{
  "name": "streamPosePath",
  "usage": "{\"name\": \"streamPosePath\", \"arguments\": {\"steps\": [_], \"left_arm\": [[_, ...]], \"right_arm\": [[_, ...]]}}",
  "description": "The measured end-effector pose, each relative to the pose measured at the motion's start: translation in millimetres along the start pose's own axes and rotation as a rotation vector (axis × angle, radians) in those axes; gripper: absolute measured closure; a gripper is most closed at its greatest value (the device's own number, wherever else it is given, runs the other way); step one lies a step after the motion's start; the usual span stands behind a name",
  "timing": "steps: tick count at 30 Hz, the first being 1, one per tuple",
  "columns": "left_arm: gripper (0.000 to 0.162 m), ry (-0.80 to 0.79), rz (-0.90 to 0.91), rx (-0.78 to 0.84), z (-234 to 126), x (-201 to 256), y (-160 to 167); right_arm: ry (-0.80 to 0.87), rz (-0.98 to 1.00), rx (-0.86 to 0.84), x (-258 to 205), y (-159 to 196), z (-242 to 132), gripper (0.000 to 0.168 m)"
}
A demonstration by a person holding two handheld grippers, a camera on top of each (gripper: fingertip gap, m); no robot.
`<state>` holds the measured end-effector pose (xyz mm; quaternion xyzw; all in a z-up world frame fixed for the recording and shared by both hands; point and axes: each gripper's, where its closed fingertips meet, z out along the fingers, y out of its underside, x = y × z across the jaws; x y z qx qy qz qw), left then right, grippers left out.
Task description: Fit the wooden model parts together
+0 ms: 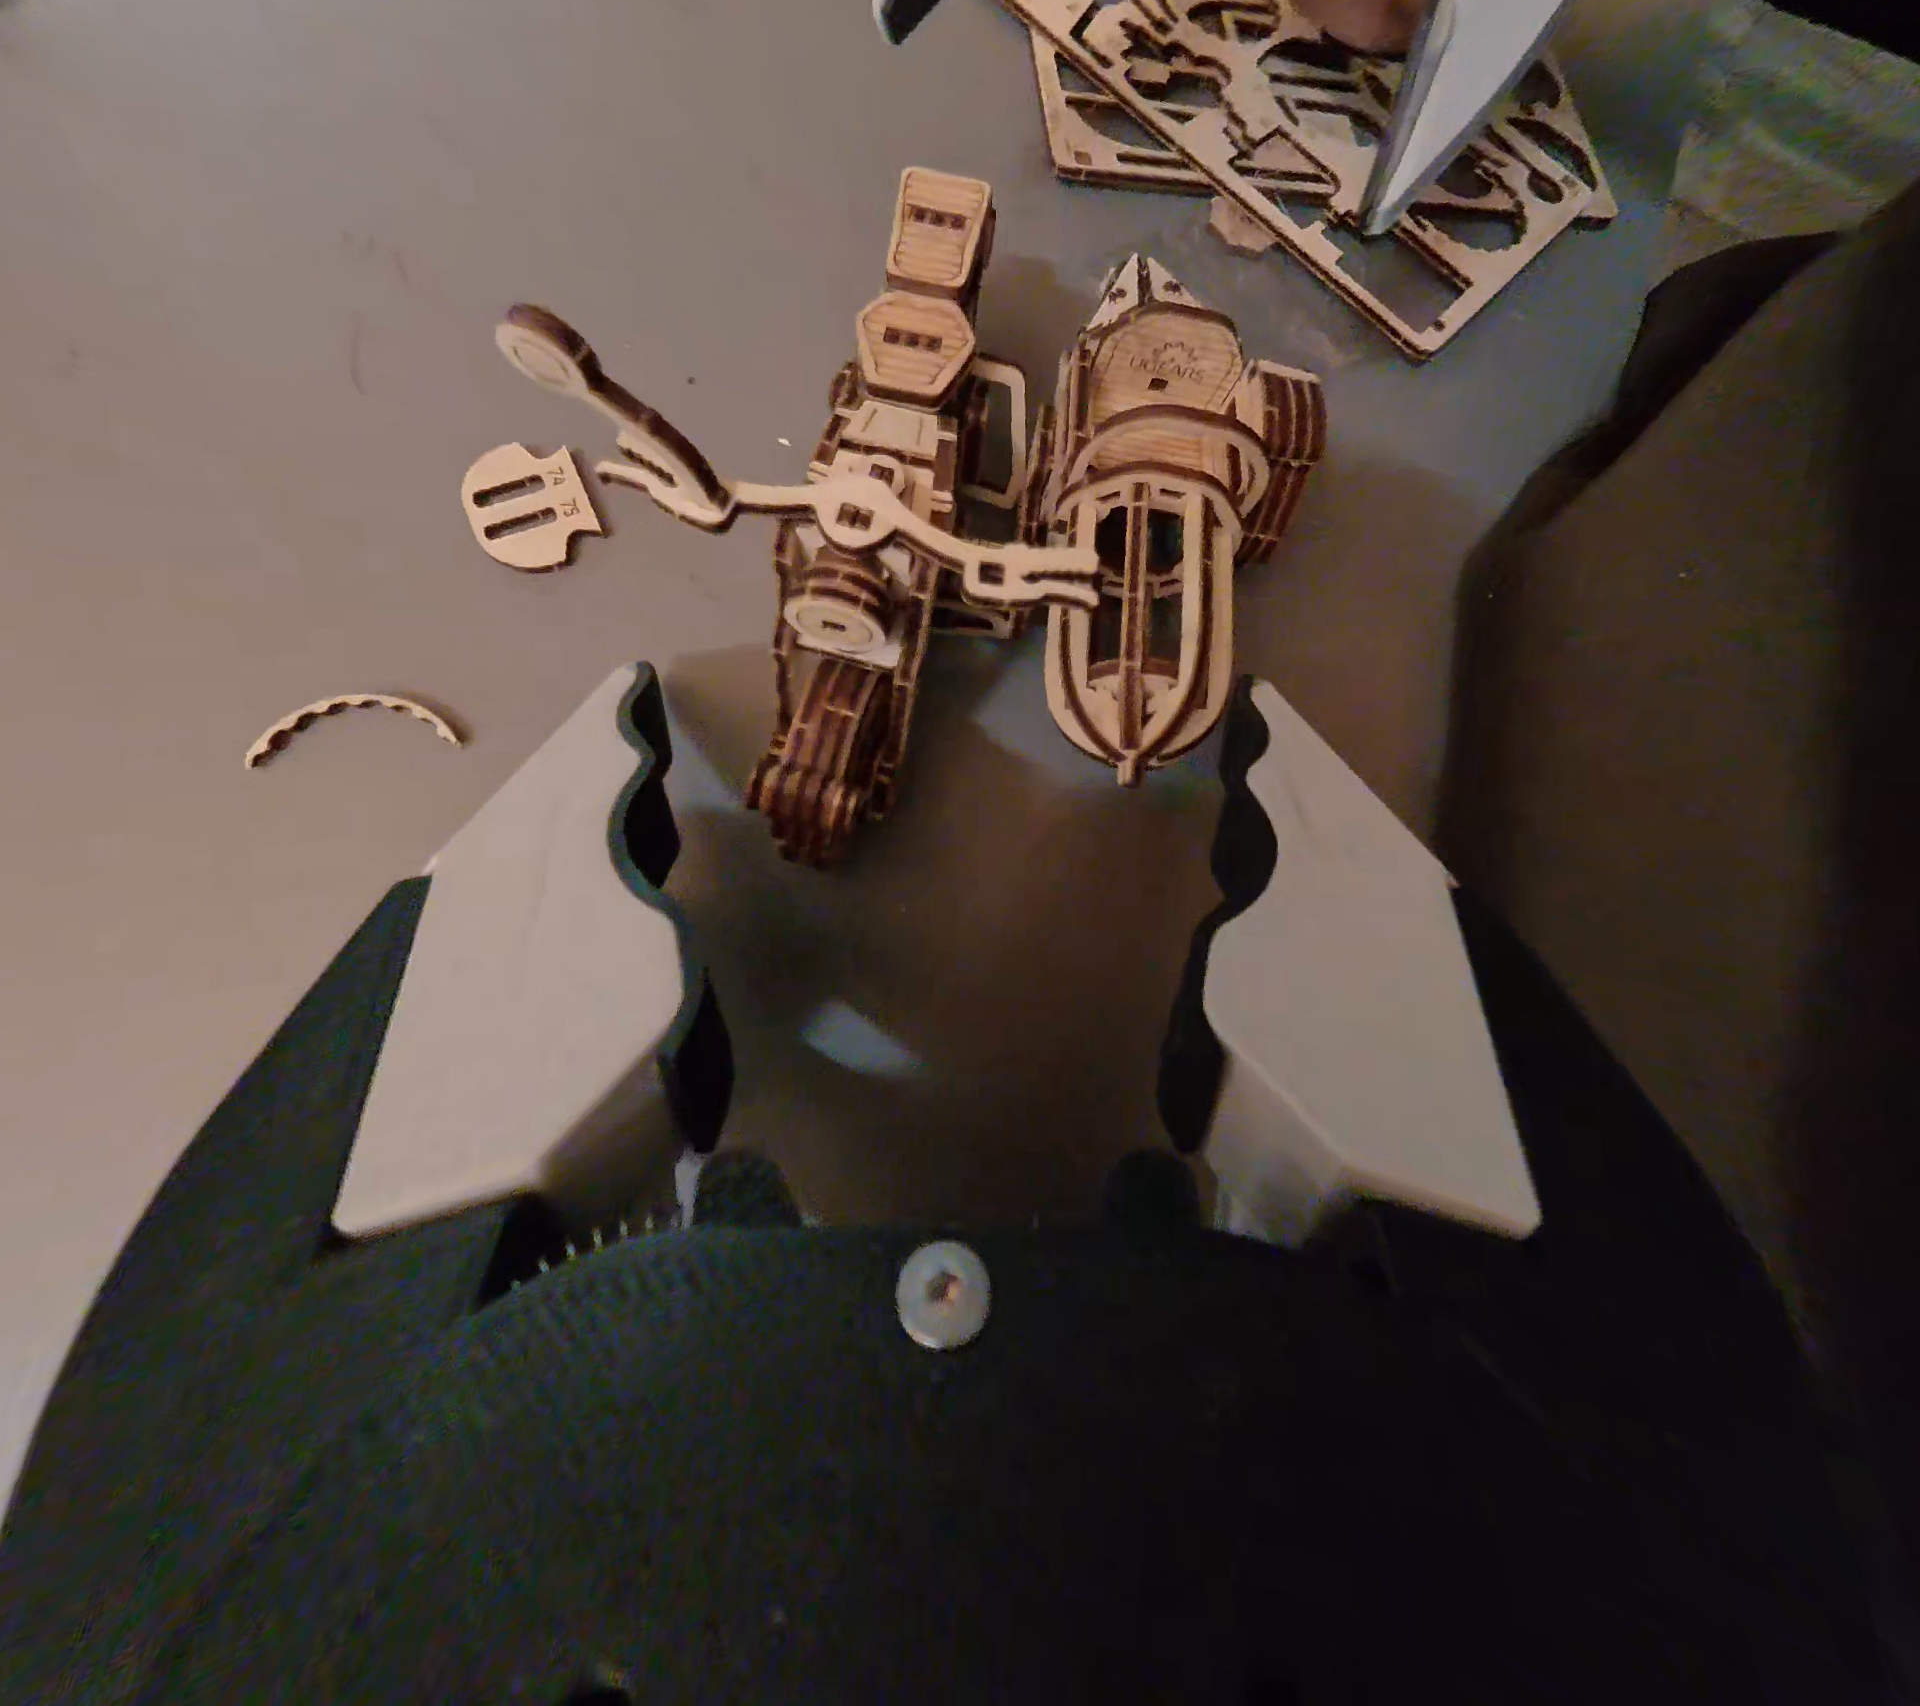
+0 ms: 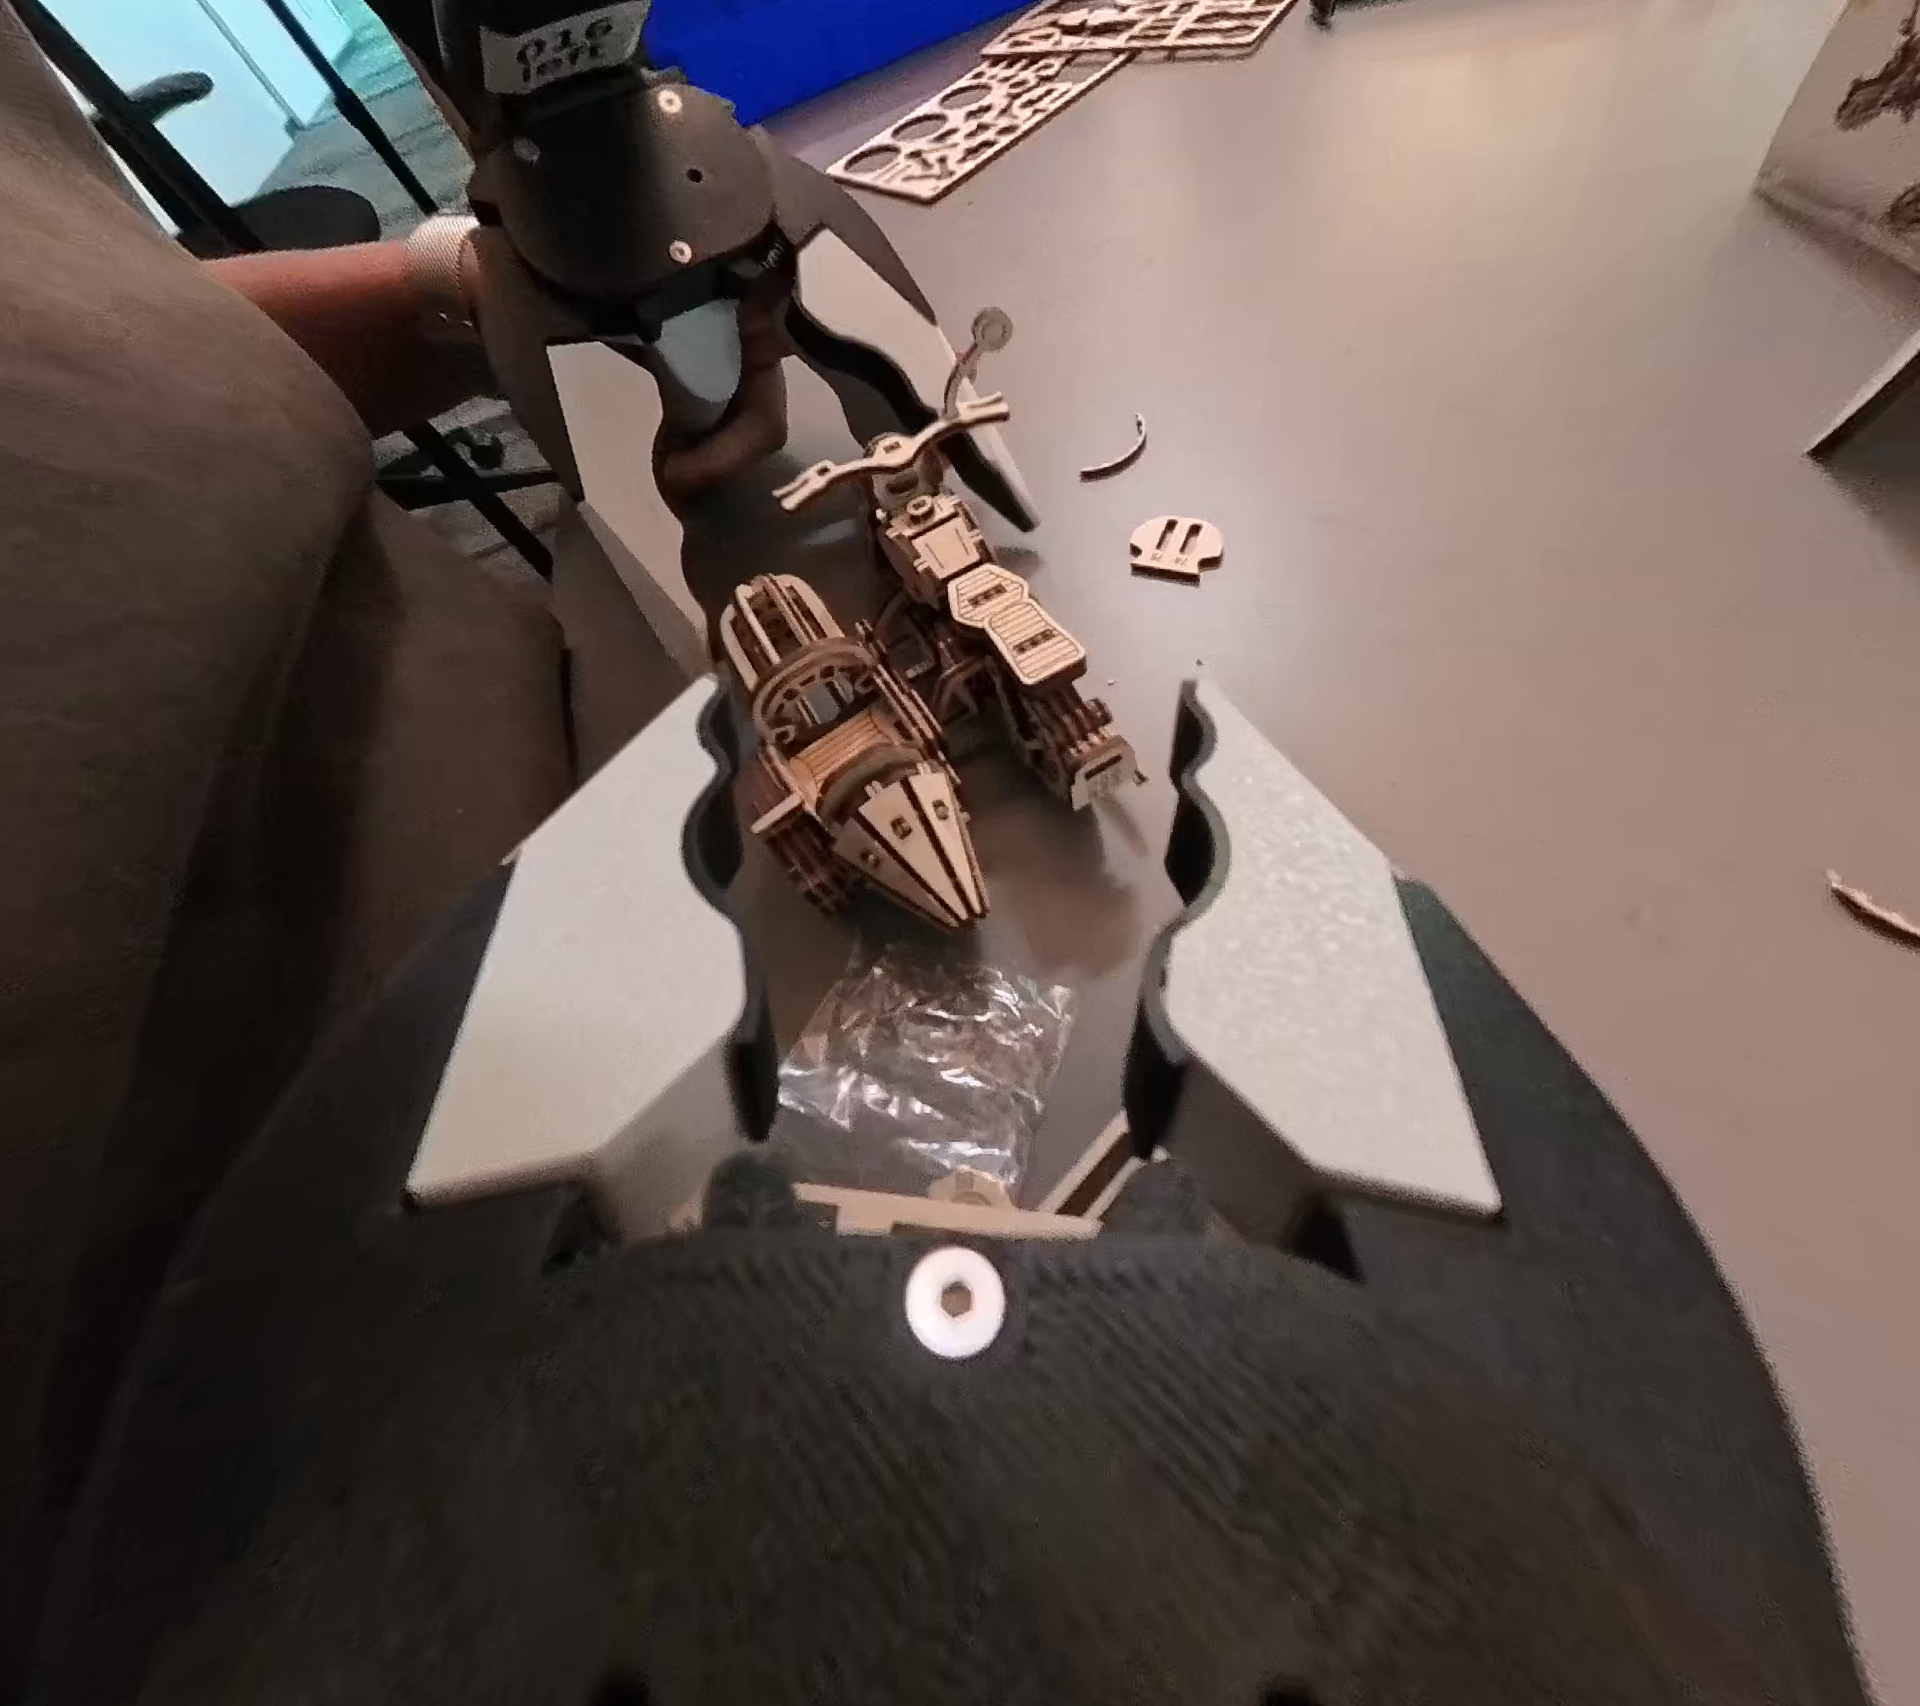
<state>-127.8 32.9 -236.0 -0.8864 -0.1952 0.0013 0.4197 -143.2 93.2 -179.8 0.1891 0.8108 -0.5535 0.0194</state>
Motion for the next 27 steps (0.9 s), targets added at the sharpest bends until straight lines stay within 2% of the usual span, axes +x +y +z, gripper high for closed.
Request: {"name": "streamPosePath", "arguments": {"steps": [6, 27], "left_arm": [[0.066, 0.029, -0.004, -0.006, 0.6, 2.8, 0.5], [0.075, 0.008, 0.051, -0.028, 2.6, 6.1, 3.4]], "right_arm": [[-0.004, -0.01, -0.027, -1.5, 4.5, 4.2, 0.085], [0.019, -0.035, -0.047, -2.1, 6.0, 3.9, 0.087]]}}
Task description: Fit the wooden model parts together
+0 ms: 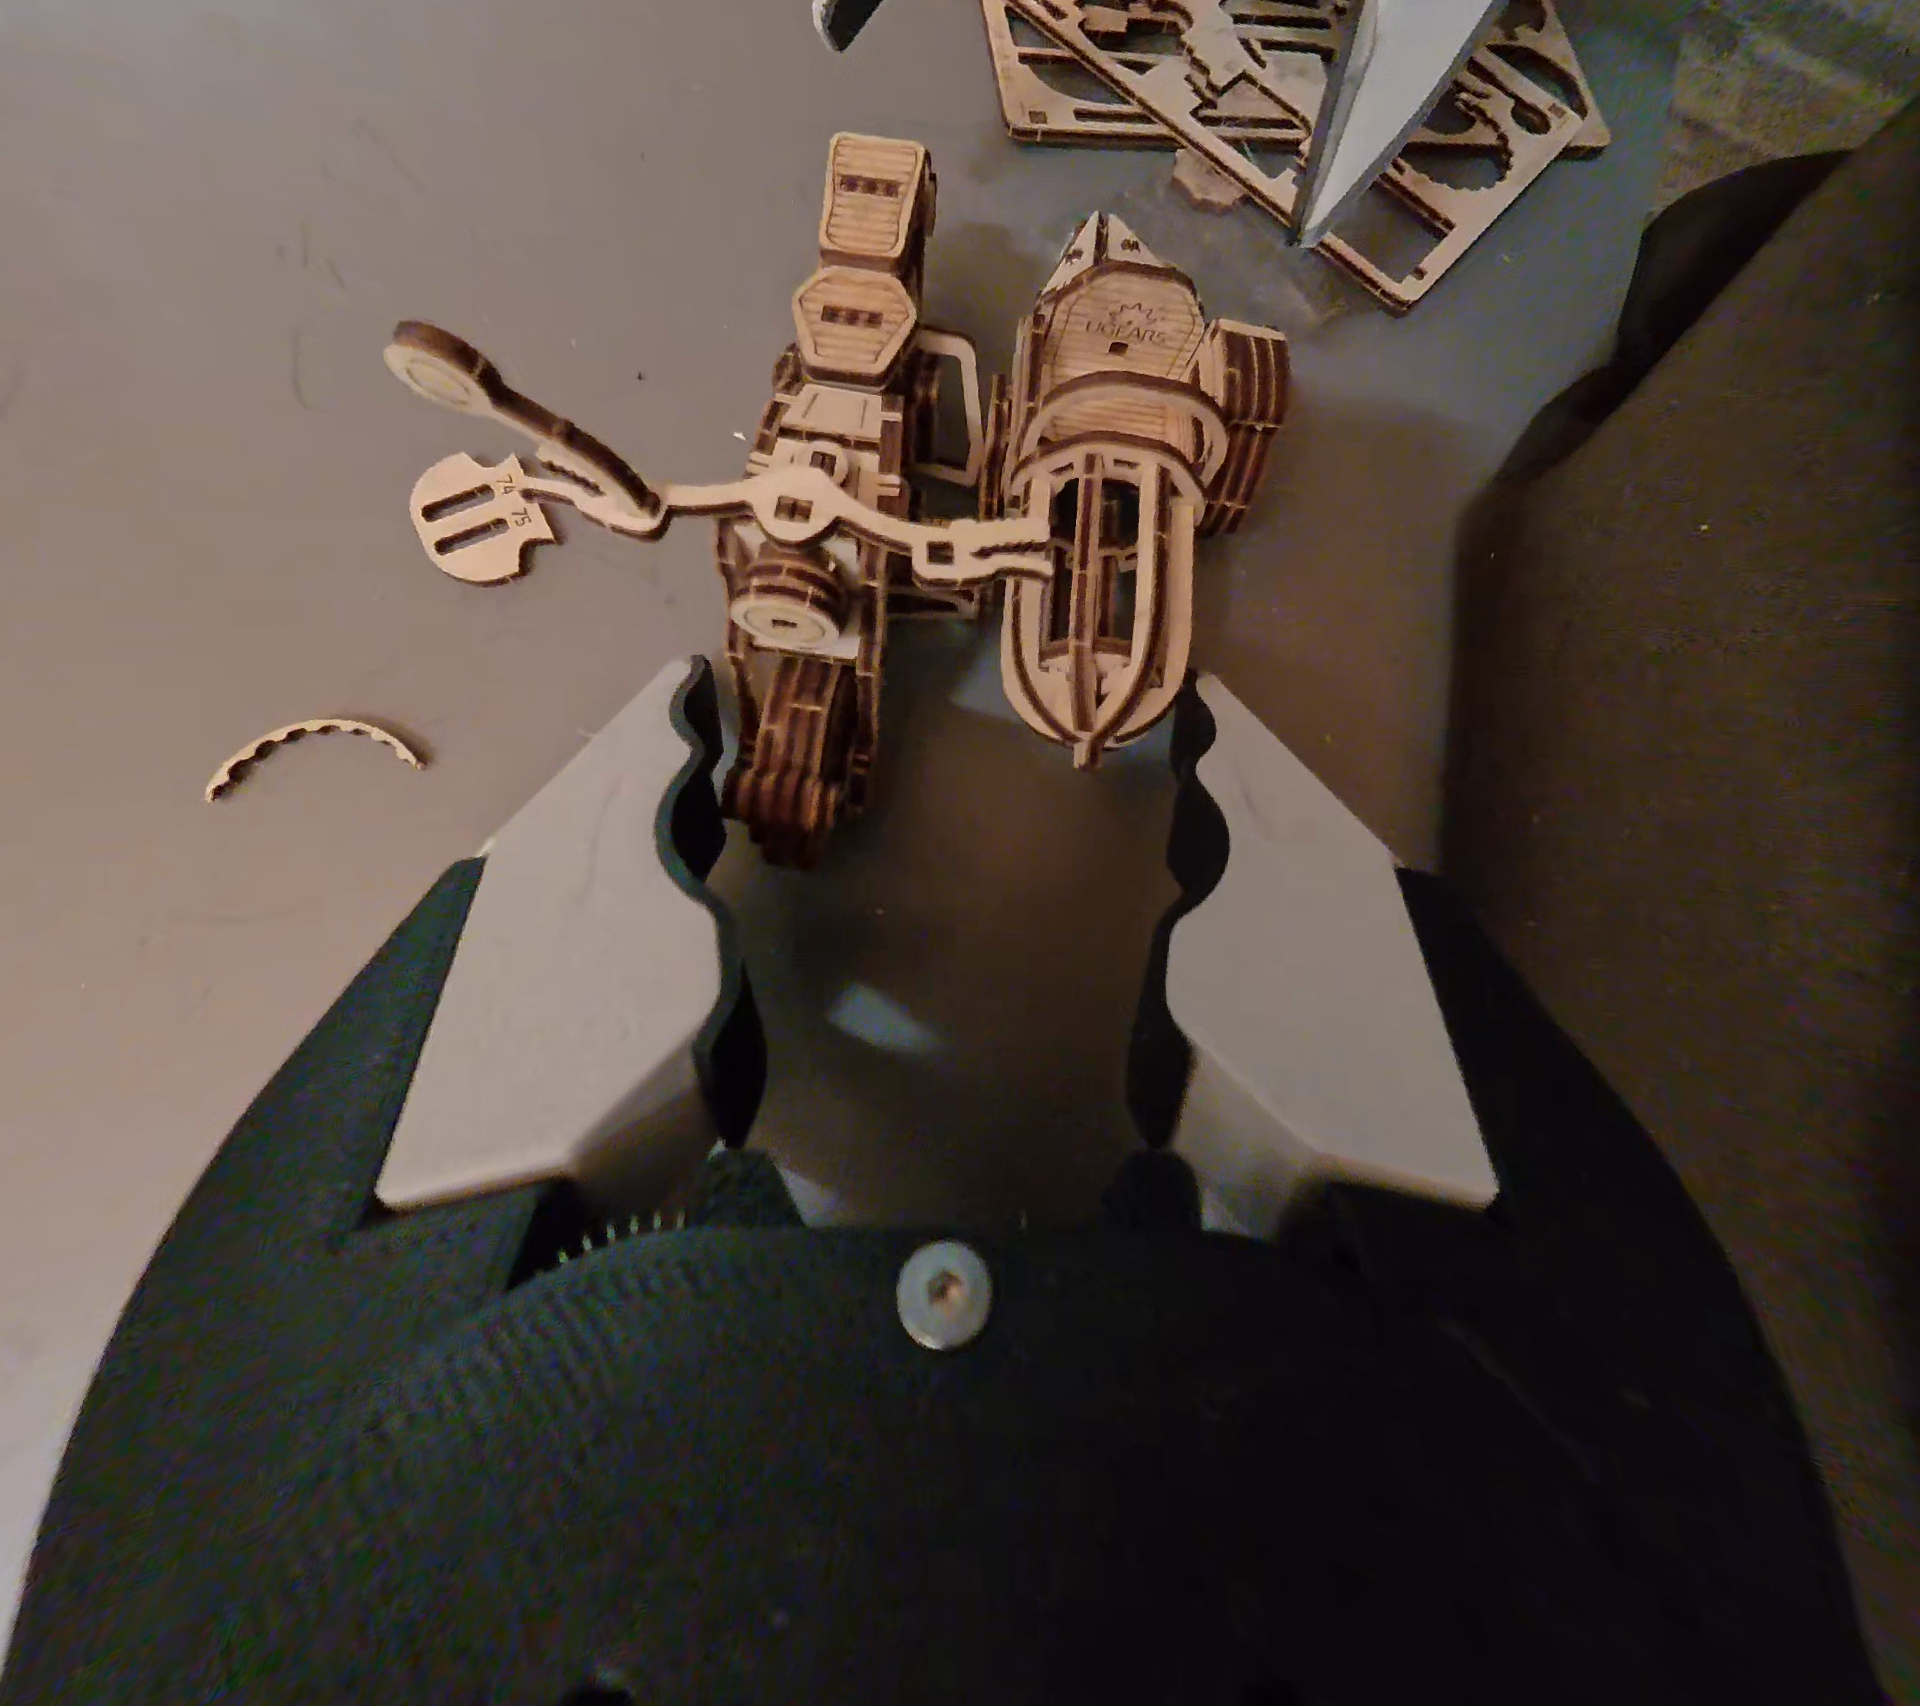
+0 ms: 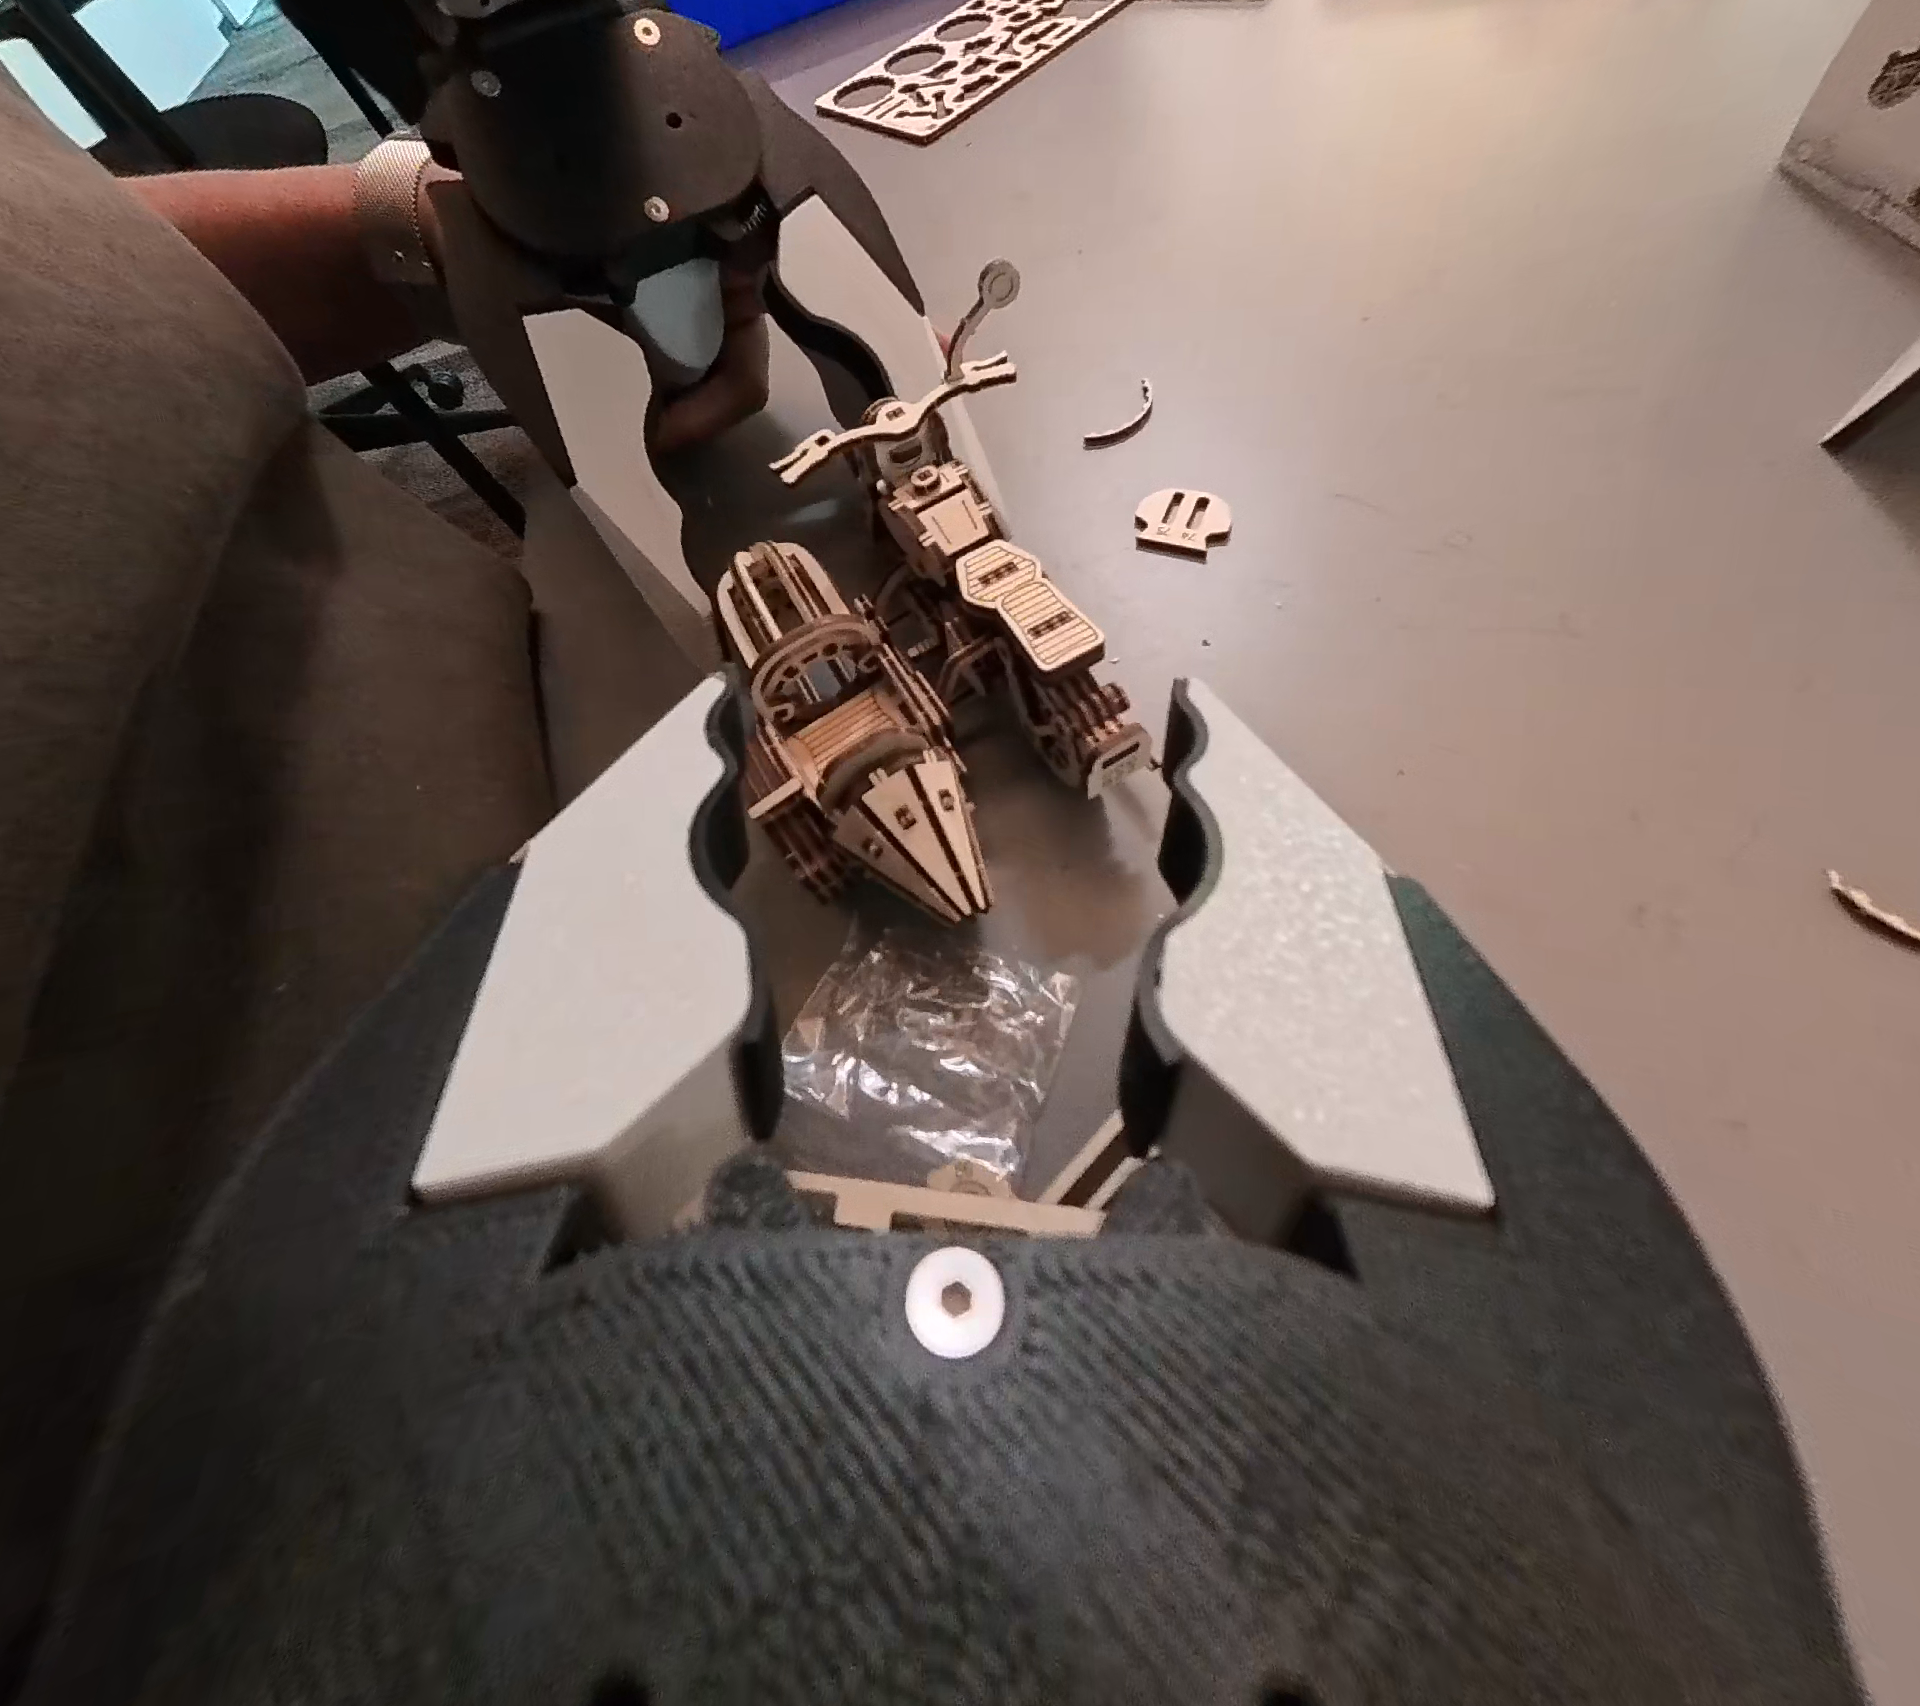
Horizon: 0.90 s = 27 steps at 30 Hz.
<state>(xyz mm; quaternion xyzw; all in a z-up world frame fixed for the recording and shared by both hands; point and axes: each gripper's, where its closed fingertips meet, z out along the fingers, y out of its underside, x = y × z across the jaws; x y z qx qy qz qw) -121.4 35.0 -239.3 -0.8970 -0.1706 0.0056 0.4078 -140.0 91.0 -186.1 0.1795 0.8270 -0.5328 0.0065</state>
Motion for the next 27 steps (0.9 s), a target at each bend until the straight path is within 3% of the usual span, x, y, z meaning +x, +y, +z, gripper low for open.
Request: {"name": "streamPosePath", "arguments": {"steps": [27], "left_arm": [[0.073, 0.01, -0.018, 0.006, -1.1, -1.0, -0.1]], "right_arm": [[-0.006, 0.01, -0.004, 0.8, 1.9, 0.9, 0.088]]}}
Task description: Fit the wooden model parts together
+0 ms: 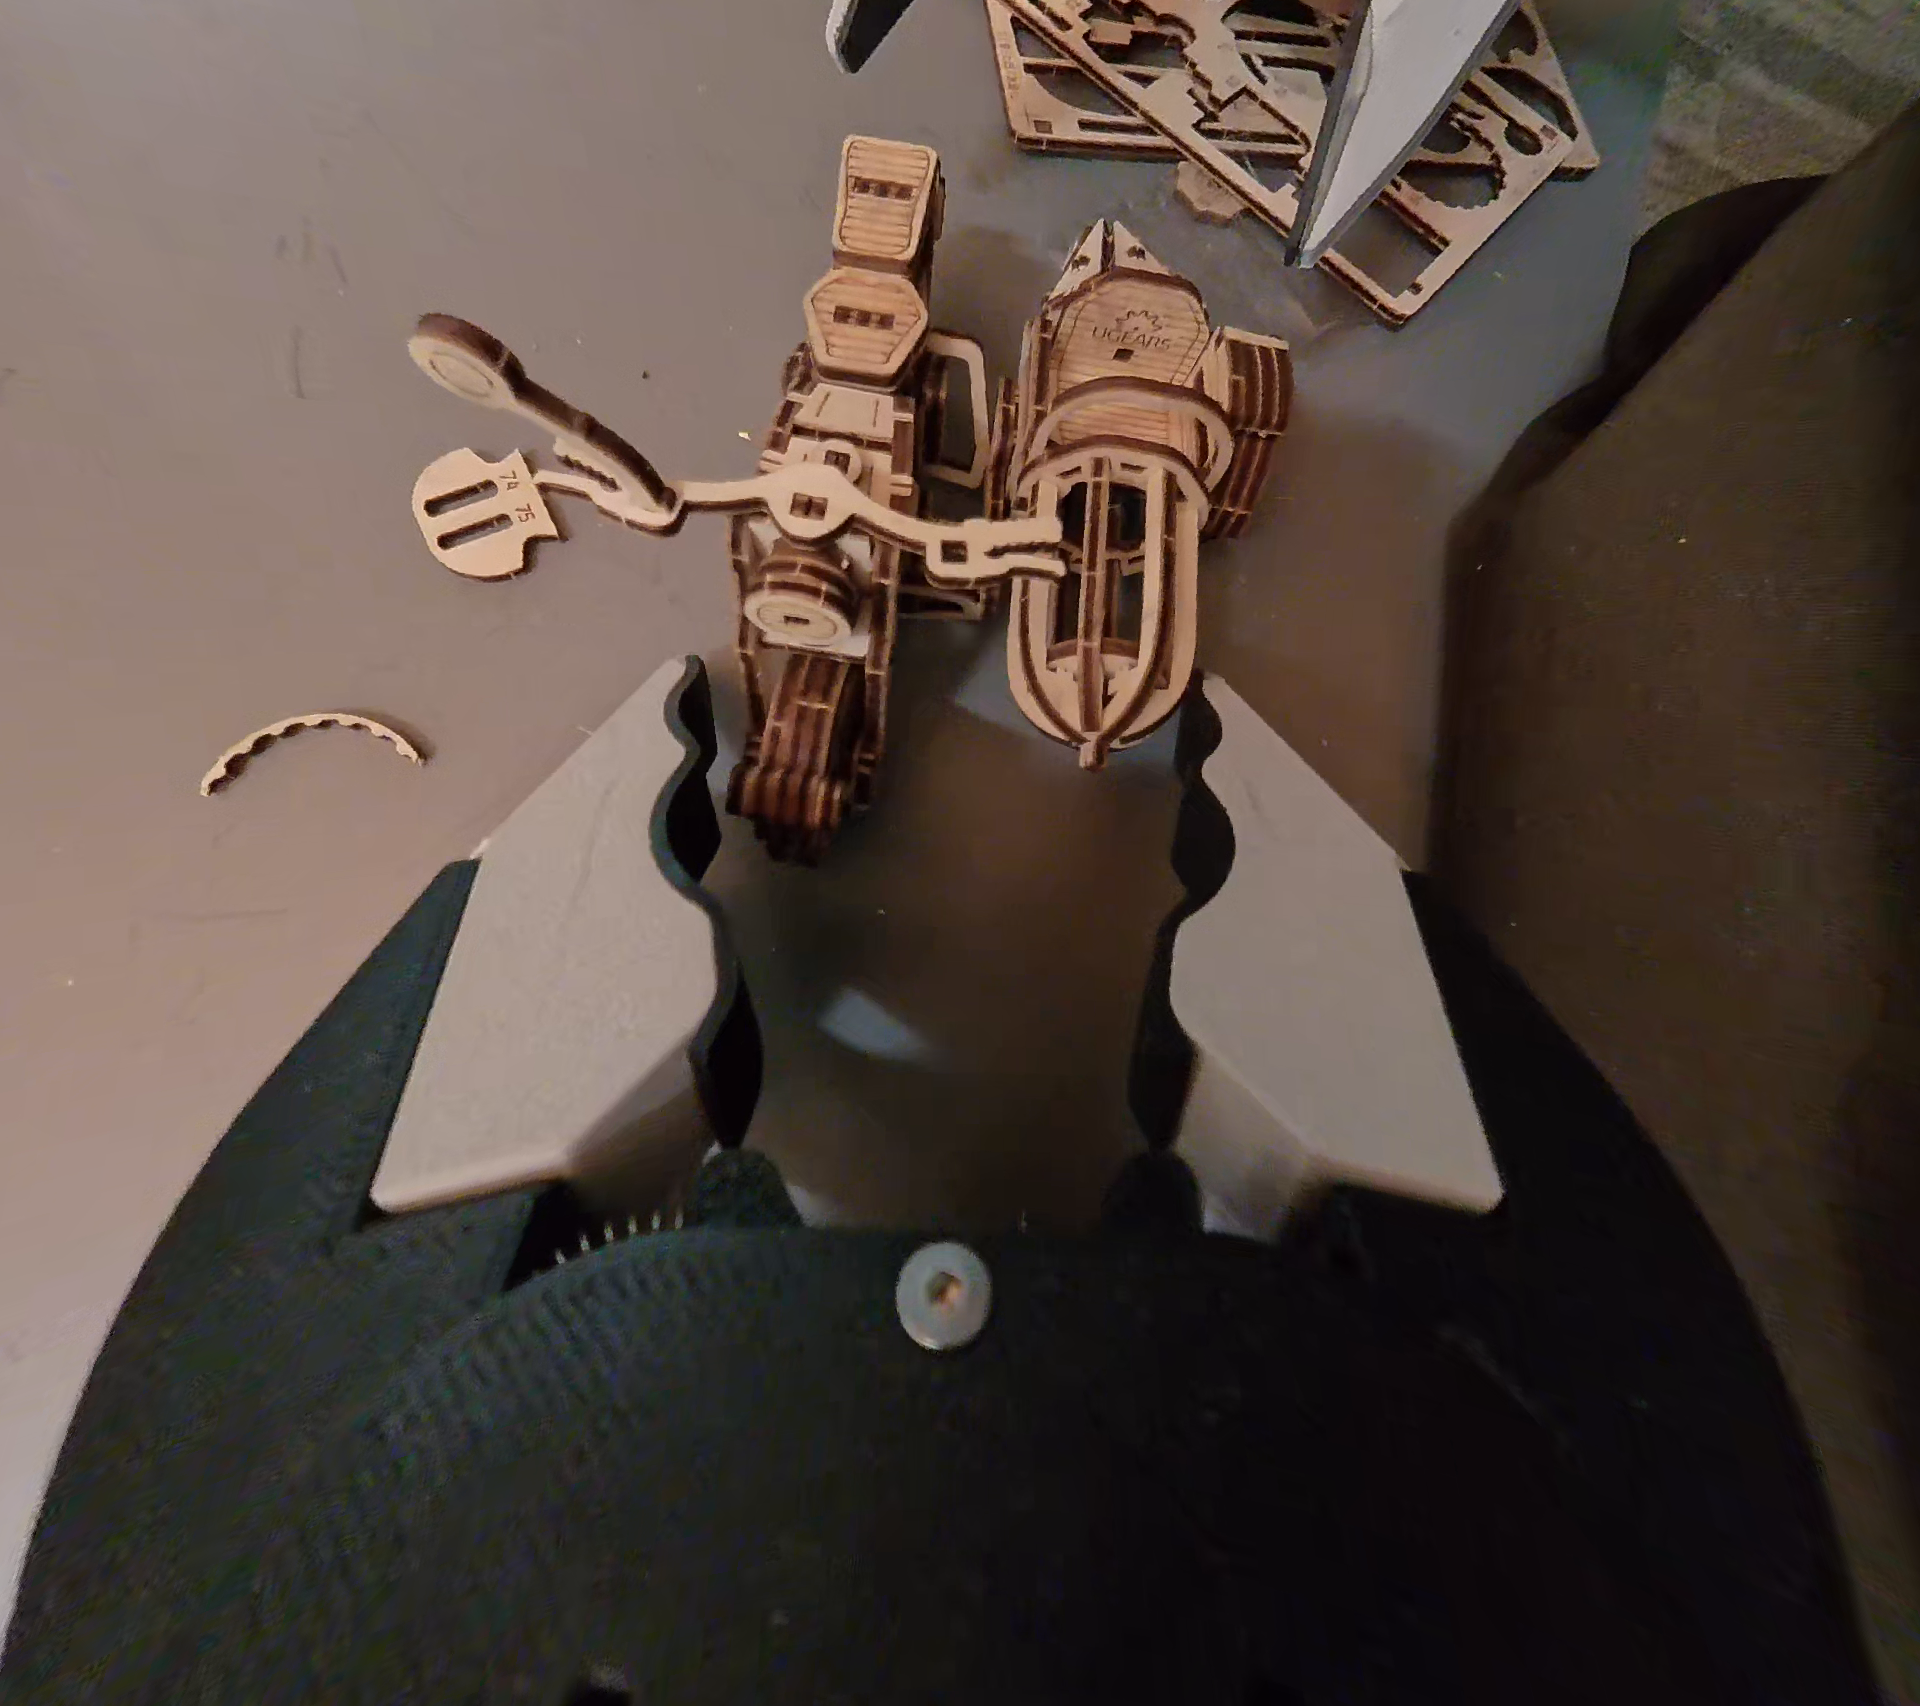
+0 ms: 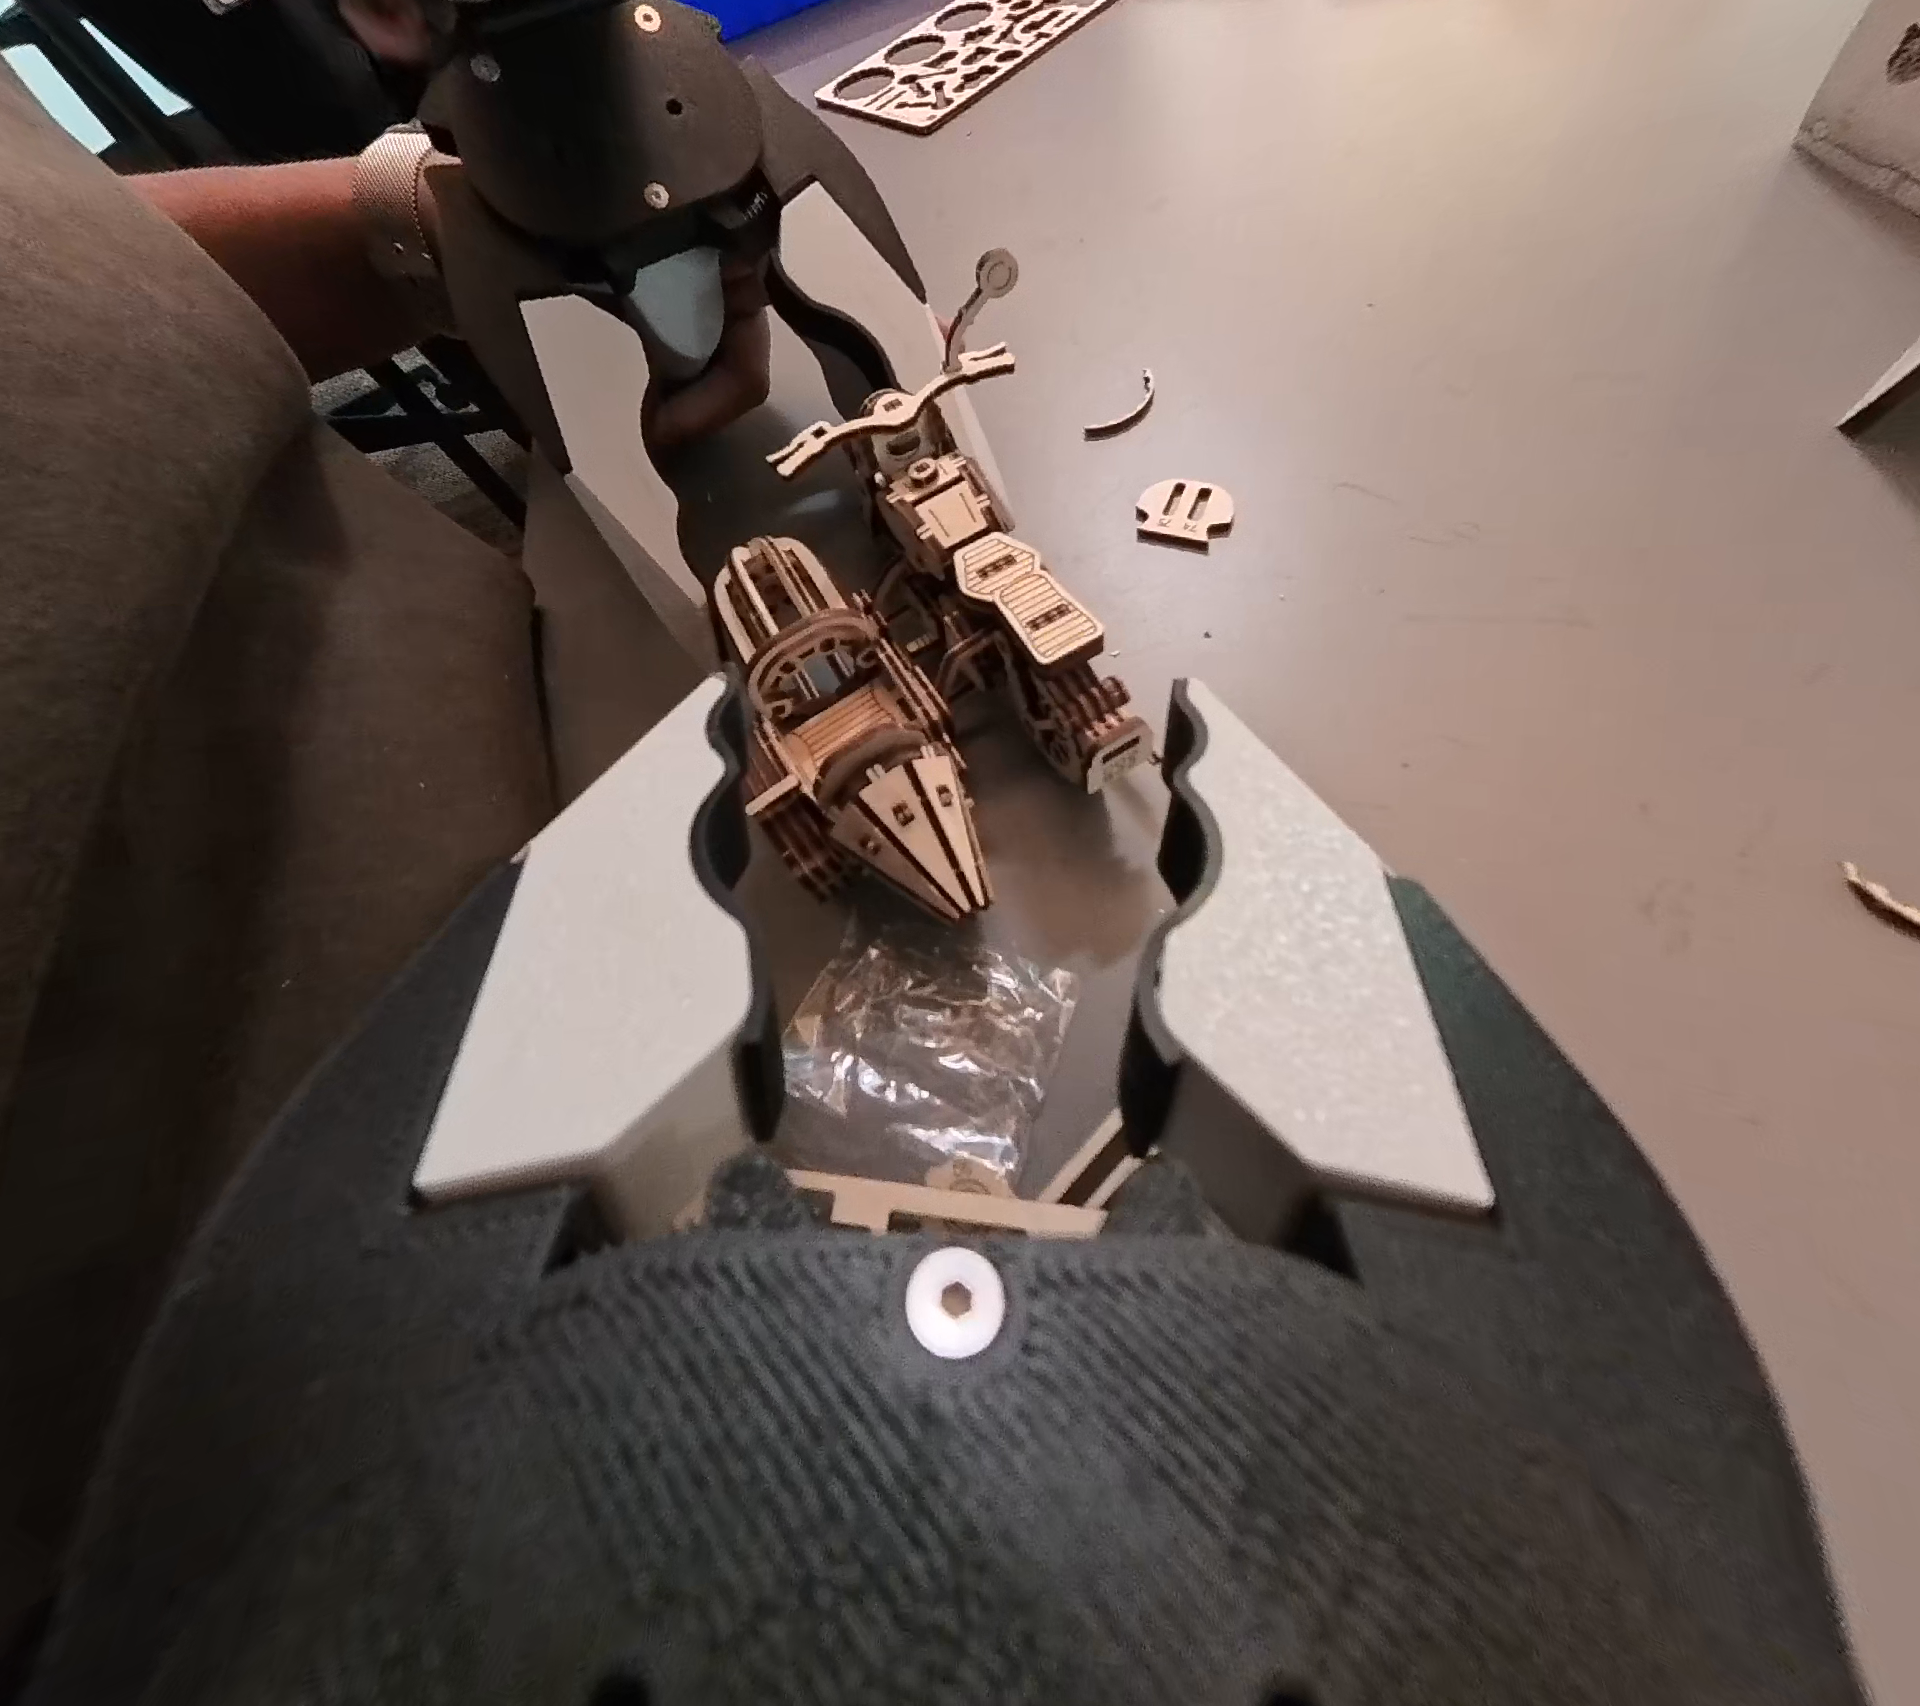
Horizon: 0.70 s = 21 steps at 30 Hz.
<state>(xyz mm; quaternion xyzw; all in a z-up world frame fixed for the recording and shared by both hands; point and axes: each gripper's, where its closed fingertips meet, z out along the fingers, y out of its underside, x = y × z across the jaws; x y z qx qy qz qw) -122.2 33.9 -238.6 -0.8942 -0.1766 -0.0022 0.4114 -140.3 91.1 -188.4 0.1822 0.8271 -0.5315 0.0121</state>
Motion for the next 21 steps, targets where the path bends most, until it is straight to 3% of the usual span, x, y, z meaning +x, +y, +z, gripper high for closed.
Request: {"name": "streamPosePath", "arguments": {"steps": [21], "left_arm": [[0.072, 0.021, -0.023, 0.002, -0.6, -0.1, -0.1]], "right_arm": [[-0.008, 0.02, -0.002, 1.9, 2.4, 1.3, 0.087]]}}
